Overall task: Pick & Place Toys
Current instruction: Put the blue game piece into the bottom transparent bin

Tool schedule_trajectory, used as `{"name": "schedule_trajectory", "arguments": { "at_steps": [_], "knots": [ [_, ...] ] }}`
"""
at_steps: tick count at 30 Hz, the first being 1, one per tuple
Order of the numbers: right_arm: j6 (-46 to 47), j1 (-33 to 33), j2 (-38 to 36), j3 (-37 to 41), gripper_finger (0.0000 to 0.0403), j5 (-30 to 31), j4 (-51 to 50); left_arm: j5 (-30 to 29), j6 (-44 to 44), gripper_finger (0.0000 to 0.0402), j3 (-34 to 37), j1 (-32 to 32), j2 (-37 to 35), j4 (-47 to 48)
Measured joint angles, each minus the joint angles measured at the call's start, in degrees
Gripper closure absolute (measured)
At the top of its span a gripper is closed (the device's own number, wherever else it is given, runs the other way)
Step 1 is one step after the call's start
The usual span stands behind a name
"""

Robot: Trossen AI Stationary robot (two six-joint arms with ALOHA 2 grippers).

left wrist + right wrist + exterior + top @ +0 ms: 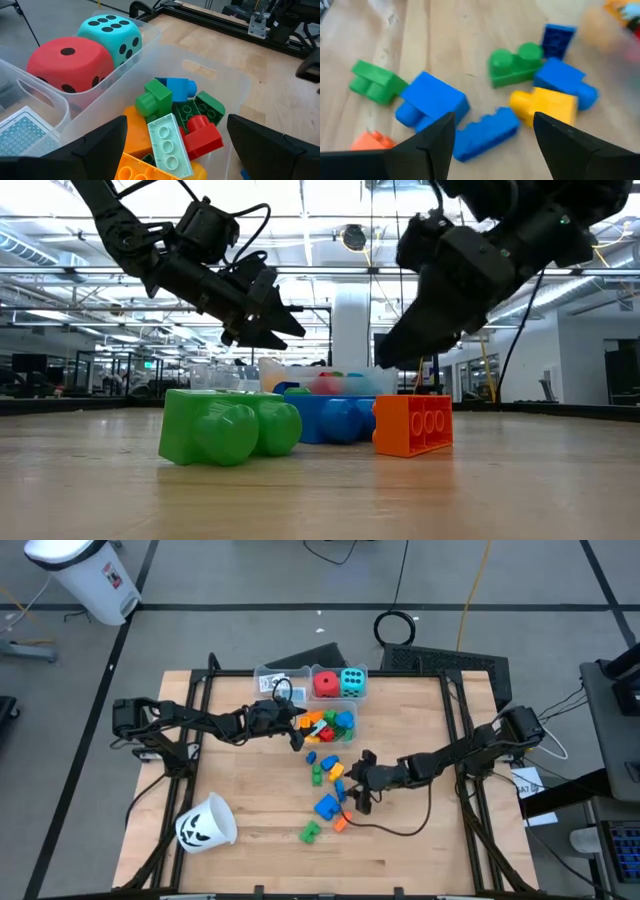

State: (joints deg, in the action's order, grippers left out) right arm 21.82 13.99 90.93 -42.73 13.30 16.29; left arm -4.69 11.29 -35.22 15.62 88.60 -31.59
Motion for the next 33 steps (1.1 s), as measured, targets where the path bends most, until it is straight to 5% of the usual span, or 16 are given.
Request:
{"name": "schedule_trajectory", "arguments": {
  "at_steps": [18,33],
  "knots": [
    [1.6,1.1,11.1,-7.4,0.0163,-3.1,-8.5,-1.5,1.5,0.0053,0.0,-0.1,0.0,0.1],
    [-5.2,0.6,10.7,-7.3,0.0249,-2.9,-7.6,-1.4,1.8,0.0052,0.0,-0.2,0.0,0.1]
  ]
}}
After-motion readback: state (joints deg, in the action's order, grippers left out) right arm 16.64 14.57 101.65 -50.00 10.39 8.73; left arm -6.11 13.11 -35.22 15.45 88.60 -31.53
